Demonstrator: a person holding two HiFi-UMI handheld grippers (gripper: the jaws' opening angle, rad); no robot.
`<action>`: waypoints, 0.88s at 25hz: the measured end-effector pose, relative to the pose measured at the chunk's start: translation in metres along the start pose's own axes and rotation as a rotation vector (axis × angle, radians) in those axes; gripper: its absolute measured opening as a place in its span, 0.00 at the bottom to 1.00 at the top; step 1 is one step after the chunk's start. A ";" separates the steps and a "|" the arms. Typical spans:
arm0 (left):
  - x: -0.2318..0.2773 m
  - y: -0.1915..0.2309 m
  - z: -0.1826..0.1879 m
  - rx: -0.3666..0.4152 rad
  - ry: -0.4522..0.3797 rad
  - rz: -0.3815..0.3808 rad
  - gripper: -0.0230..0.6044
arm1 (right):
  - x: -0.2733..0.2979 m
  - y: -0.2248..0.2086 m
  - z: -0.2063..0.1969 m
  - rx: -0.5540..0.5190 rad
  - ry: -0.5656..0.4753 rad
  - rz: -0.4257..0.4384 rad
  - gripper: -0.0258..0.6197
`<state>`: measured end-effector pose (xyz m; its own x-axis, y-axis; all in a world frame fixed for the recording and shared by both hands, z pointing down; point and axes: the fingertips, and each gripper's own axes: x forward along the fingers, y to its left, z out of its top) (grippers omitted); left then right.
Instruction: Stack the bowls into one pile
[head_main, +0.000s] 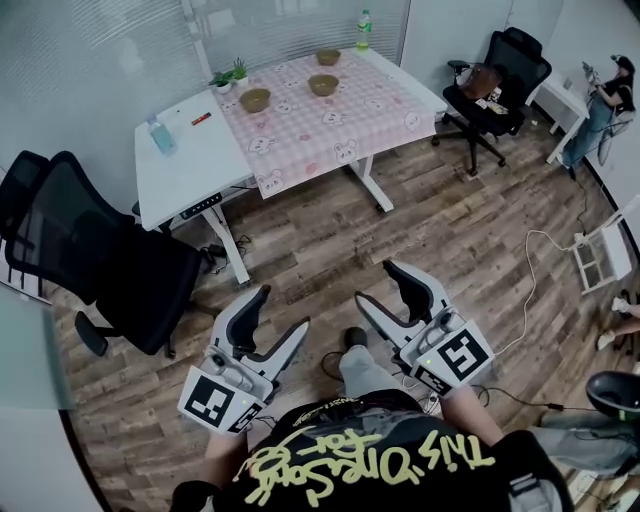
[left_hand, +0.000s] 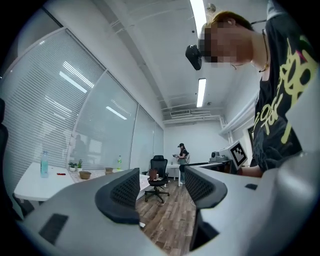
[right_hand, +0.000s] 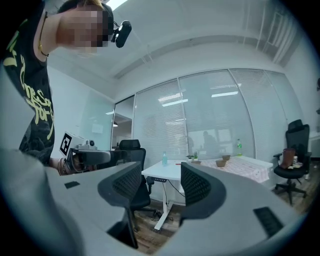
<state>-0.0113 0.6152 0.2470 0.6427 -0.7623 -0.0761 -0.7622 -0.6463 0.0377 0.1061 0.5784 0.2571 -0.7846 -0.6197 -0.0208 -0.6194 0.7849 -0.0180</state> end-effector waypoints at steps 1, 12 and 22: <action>0.010 0.006 0.001 -0.007 -0.006 -0.004 0.48 | 0.005 -0.010 -0.001 0.001 0.003 -0.003 0.40; 0.114 0.062 0.003 -0.010 -0.024 0.010 0.48 | 0.053 -0.111 0.005 0.002 0.013 0.015 0.40; 0.193 0.081 0.016 0.036 -0.056 0.044 0.48 | 0.074 -0.186 0.014 -0.005 -0.012 0.060 0.40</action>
<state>0.0497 0.4159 0.2193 0.6043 -0.7859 -0.1310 -0.7923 -0.6101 0.0060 0.1633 0.3867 0.2444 -0.8199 -0.5715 -0.0340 -0.5715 0.8205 -0.0116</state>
